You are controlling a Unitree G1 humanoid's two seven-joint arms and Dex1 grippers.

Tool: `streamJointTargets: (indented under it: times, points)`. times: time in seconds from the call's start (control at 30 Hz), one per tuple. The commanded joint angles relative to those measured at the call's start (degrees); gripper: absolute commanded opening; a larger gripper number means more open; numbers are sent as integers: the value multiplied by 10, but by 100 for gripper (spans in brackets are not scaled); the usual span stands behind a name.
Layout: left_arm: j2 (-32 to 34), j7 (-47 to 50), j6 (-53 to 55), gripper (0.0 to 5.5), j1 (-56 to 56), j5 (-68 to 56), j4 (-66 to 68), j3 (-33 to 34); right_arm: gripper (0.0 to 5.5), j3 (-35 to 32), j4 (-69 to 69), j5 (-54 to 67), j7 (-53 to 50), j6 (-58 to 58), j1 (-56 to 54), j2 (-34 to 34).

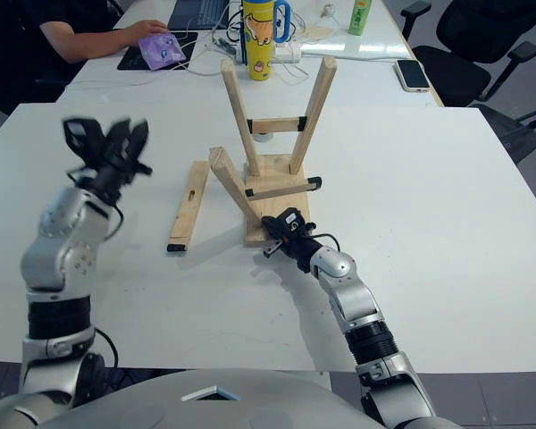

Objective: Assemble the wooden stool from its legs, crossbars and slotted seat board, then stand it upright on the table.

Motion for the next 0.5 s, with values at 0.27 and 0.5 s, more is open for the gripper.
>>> streamJointTargets:
  times: [0.27, 0.5]
  points:
    - [-59, 45, 51, 334, 43, 58, 28, -45, 0, 30, 116, -40, -20, 38, -42, 39]
    - [-80, 65, 108, 416, 40, 64, 24, -45, 0, 13, 170, -52, -66, 22, -99, 86]
